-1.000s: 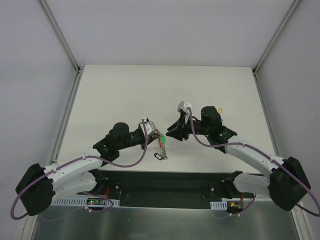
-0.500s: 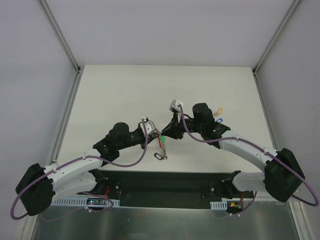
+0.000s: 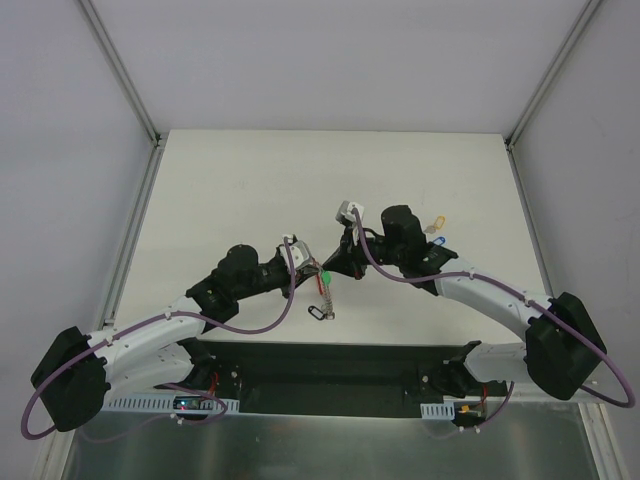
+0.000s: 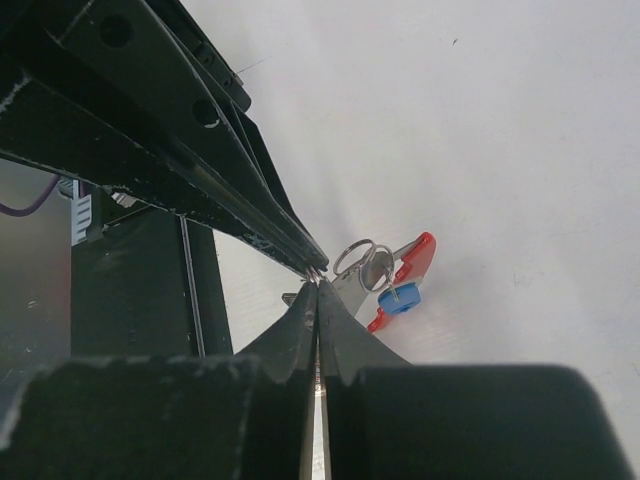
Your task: Put the keys on the keyring
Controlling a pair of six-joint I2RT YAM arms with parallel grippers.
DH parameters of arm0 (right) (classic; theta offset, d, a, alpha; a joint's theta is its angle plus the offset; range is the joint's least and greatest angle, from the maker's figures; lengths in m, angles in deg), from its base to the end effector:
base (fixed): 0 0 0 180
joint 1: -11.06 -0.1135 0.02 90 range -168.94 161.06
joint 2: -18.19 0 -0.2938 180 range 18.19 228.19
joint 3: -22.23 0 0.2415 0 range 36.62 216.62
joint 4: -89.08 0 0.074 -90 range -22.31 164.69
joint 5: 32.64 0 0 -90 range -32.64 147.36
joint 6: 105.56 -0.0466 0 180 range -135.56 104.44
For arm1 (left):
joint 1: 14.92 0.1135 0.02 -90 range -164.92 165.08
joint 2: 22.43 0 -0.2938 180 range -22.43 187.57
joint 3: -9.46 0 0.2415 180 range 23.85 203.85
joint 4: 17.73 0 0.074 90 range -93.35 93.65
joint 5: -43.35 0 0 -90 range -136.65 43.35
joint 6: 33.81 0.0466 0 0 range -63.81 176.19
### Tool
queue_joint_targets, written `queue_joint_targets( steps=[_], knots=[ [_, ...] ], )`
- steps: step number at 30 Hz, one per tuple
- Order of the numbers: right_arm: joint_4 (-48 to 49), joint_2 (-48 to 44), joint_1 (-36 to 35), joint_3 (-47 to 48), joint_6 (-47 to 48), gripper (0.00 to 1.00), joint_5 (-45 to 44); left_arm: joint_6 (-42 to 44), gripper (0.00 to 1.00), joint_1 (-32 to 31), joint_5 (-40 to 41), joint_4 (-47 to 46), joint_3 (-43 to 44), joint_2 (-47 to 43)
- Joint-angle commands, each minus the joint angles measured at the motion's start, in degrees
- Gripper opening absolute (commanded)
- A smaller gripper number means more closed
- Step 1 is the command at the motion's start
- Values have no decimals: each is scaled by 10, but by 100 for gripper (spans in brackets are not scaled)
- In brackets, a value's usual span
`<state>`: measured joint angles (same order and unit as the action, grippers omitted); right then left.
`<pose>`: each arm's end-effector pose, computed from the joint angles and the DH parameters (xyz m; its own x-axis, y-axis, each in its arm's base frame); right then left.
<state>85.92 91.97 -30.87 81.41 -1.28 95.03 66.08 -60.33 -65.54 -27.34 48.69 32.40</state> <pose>0.1872 0.2064 0.3009 0.0173 -0.2469 -0.9689 -0.9882 0.1435 -0.0543 0.1302 -0.1536 0.2764 0.0824 0.1479 -0.9856 0.8990 0.4157 0.1375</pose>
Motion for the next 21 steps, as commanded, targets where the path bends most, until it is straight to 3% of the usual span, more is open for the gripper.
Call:
queue_joint_targets(
  steps=[1,21],
  knots=[
    [-1,-4,-4,24,10,1,-10,-2,0,-5,12,-15,18,-8],
    [-45,0,41,17,12,1,-11,-8,0,-4,51,-37,-12,-49]
  ],
)
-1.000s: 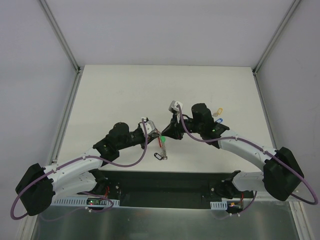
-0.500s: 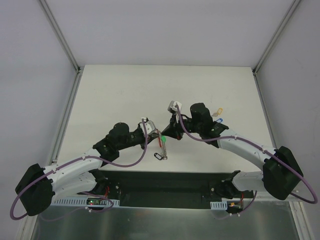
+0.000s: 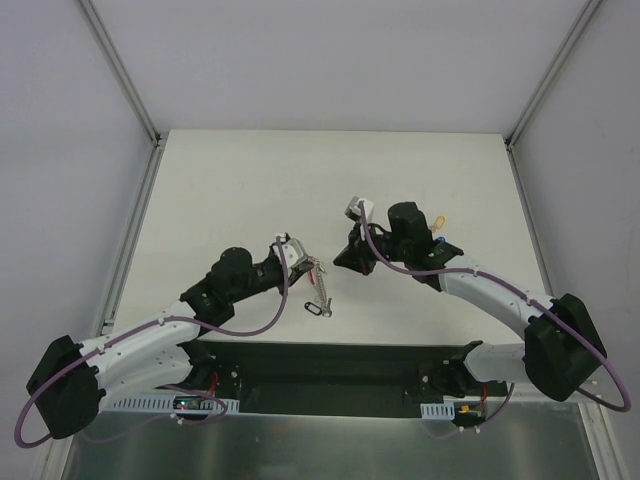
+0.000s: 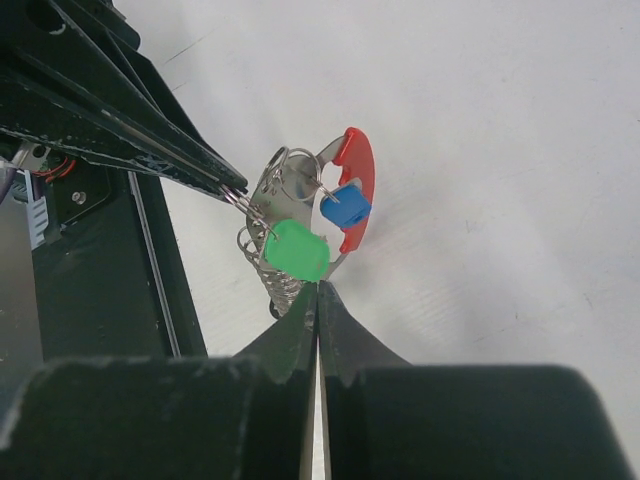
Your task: Put the keys on the keyring
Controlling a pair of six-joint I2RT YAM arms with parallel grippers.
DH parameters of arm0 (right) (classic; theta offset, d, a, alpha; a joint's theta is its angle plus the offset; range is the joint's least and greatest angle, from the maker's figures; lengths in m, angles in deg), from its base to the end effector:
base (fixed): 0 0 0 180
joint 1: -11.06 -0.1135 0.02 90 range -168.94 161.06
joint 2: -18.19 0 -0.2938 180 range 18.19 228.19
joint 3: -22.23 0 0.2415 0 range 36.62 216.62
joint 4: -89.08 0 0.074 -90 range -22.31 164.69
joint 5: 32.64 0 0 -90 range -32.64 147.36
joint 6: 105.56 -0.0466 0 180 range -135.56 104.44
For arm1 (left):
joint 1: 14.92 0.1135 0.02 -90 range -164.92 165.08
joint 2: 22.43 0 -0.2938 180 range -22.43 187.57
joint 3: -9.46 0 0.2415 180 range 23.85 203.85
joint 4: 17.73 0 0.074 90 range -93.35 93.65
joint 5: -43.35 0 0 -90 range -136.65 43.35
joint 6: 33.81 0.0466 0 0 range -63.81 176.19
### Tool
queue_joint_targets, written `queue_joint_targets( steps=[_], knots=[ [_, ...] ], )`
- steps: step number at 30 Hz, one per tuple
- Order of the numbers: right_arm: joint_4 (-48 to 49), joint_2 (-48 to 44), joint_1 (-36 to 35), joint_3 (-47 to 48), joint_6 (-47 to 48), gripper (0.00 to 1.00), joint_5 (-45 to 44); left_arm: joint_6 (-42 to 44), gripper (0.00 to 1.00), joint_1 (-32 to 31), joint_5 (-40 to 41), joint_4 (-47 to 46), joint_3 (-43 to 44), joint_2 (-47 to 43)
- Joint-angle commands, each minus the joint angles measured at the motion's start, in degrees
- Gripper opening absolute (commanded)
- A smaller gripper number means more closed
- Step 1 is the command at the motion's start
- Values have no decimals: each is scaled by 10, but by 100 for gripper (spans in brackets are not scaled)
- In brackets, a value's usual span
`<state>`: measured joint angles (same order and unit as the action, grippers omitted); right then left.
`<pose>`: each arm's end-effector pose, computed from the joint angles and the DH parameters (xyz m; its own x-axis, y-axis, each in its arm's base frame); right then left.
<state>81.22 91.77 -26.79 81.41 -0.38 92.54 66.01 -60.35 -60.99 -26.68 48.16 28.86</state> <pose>0.2004 0.1897 0.2928 -0.0471 -0.3077 -0.9503 -0.9687 0.2463 -0.0317 0.1257 -0.1441 0.2826 0.1034 0.1305 -0.9860 0.8586 0.4887 0.1547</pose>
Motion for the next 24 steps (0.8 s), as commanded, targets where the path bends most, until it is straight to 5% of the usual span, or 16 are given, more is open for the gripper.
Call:
queue_joint_targets(
  steps=[1,6,9,24],
  knots=[
    [7,-1,1,16,1,2,13,-8,0,-4,6,-44,-7,-12],
    [61,-19,2,-7,-9,26,52,-3,0,-4,-7,-47,-11,-15],
    [83,-3,3,-9,-18,31,79,-2,0,-4,-20,-52,-12,-16],
    [115,40,3,2,-19,35,146,2,0,-4,-59,-76,-15,-20]
  ],
)
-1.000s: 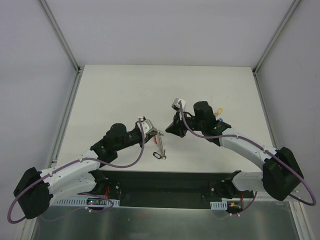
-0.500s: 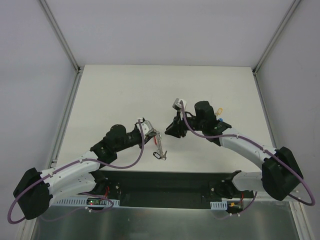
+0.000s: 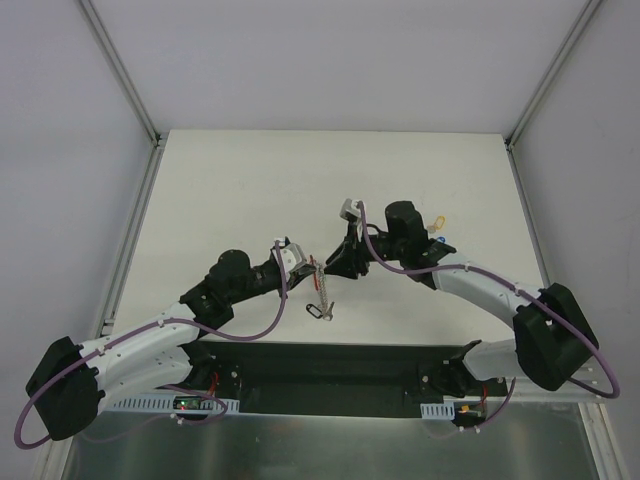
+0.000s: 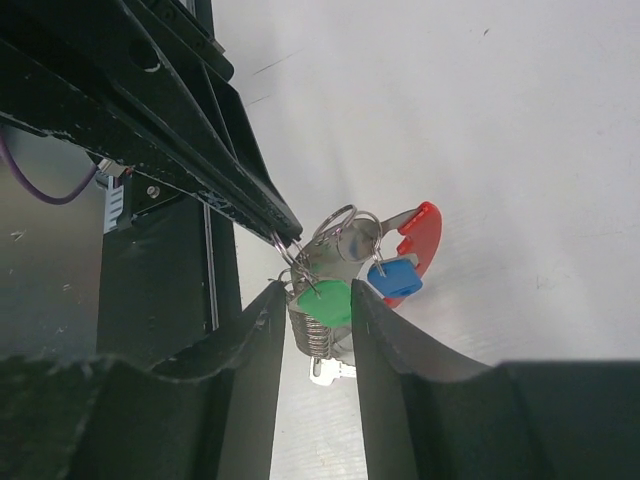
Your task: Put the keys on the keyring
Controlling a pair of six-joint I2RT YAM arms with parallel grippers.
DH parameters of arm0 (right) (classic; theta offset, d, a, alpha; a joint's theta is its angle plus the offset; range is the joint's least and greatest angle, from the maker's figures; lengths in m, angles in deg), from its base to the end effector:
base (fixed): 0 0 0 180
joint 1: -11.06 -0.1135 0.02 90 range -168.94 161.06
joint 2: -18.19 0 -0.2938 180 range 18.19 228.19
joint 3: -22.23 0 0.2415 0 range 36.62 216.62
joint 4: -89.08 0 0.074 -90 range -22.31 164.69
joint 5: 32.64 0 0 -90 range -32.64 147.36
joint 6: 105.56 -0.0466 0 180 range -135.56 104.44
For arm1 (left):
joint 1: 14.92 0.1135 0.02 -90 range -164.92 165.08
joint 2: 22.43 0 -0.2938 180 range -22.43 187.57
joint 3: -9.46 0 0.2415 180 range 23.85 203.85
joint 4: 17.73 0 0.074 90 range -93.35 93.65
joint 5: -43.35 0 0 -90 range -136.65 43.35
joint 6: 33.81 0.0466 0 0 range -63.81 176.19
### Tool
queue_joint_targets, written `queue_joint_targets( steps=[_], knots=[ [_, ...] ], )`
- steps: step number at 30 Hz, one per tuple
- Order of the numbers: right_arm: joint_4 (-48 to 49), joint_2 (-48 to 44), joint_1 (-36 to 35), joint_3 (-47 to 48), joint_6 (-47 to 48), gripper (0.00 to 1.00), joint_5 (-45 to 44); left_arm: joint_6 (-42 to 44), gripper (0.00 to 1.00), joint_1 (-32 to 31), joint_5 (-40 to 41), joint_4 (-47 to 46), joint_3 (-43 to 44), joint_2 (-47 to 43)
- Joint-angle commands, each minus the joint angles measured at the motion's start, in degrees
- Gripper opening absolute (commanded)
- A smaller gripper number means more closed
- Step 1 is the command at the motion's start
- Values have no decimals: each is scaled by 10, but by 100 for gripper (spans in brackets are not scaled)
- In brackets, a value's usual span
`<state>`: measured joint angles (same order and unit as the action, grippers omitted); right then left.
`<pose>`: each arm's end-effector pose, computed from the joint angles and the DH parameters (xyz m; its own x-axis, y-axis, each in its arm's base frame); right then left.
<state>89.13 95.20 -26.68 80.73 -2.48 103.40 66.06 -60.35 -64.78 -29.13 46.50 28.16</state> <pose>0.2039 0.2003 0.2894 -0.0256 -0.2184 -0.9755 -0.9965 0.0838 0.0073 0.1205 -0.1430 0.2795 0.1275 0.1027 -0.9865 0.8865 0.4342 0.1598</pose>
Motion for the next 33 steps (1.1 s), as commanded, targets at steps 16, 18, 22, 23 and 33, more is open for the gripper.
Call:
queue_joint_targets(
  steps=[16,18,22,23,33],
  knots=[
    [36,10,2,9,12,1,49,-4,0,-4,-18,-66,-8,-11],
    [33,6,3,7,14,1,48,-6,0,-4,-16,-66,-12,-13],
    [17,-5,-1,7,26,1,41,-5,7,-4,-13,-53,-15,-19],
    [5,-8,-3,11,33,1,35,-4,11,-4,-12,-47,-15,-20],
    [-49,-13,-22,26,63,1,-7,16,32,-4,-16,57,45,1]
  ],
)
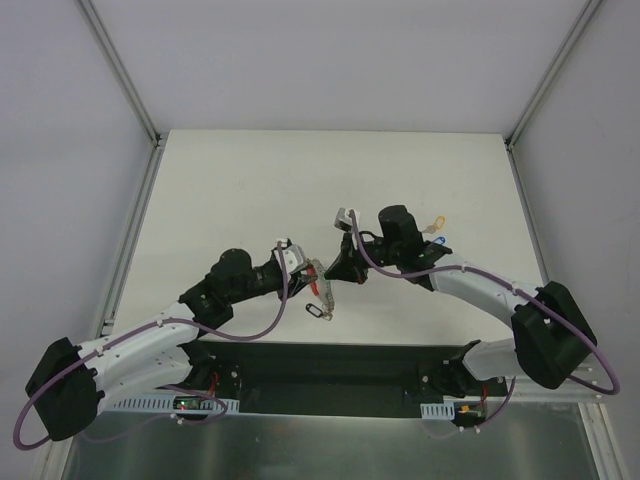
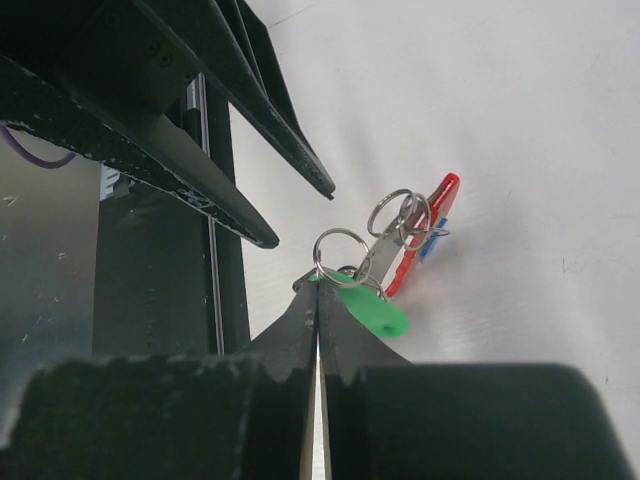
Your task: Put the keys on the keyring
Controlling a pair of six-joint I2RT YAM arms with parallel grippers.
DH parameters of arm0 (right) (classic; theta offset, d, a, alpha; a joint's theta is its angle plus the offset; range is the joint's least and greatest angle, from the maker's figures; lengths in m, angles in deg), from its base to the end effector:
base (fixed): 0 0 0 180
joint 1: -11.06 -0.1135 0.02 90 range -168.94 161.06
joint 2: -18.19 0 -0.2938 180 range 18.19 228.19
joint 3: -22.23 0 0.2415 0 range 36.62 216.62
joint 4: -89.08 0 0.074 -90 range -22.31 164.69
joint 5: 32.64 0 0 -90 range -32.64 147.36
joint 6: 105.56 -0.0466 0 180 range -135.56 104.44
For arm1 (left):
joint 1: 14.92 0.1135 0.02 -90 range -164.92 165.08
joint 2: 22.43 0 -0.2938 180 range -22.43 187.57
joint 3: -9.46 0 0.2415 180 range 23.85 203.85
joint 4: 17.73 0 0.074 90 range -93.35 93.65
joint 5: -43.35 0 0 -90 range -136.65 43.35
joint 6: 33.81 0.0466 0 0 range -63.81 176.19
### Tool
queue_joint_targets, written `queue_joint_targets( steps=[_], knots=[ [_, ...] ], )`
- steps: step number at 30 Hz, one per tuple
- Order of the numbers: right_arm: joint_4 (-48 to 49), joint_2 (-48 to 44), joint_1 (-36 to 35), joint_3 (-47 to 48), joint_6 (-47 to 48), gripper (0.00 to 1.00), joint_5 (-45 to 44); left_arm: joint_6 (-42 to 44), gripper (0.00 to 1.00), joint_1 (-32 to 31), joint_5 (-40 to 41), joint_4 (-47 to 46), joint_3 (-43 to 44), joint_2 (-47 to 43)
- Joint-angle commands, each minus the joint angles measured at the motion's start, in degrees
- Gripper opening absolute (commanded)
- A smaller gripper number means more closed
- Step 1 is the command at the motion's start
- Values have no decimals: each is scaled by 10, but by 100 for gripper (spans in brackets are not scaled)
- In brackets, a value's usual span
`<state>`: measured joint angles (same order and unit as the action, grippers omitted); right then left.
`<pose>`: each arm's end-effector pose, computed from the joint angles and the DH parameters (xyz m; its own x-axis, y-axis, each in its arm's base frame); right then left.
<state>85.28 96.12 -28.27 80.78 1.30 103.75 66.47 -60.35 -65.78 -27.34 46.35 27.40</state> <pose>0.1983 0.2061 0.2789 -0.0153 -0.2711 -0.9624 -0.9994 0.0345 0.0061 0.1180 -0.1416 0.2771 0.1210 0.1174 -0.9857 0.8954 0.4157 0.1594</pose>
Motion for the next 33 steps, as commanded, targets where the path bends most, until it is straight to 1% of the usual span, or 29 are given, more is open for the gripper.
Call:
queue_joint_targets(
  steps=[1,8,15,19,21,25,33],
  knots=[
    [-12,-22,-7,28,27,1,-16,14,33,-4,-7,55,52,12],
    [-26,-28,-14,31,35,1,-24,54,40,-4,-16,112,86,19],
    [-30,-33,-18,33,37,1,-25,150,44,-4,-54,144,102,32],
    [-32,-35,-20,31,37,1,-26,211,44,-14,-62,157,106,45],
    [-31,-35,-19,32,37,1,-25,235,44,-24,-43,158,109,49],
    [-32,-36,-21,33,38,1,-23,254,41,-30,-20,158,114,58],
    [-32,-36,-21,33,39,1,-20,282,38,-39,15,158,126,70]
  ],
)
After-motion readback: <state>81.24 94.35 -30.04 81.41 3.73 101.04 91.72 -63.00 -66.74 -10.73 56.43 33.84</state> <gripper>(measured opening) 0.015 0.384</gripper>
